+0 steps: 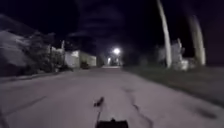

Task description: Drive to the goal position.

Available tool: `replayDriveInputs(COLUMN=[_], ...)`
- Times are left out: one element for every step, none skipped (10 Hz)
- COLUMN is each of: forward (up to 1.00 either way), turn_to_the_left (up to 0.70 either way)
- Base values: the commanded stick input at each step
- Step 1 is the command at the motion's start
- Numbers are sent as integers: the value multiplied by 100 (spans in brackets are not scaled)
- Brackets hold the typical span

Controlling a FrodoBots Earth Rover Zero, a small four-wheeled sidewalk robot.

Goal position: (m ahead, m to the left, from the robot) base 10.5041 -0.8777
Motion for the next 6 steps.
replayDriveInputs(forward=[70, 70, 70, 70, 70, 70], turn_to_the_left=[0, 0, 0, 0, 0, -15])
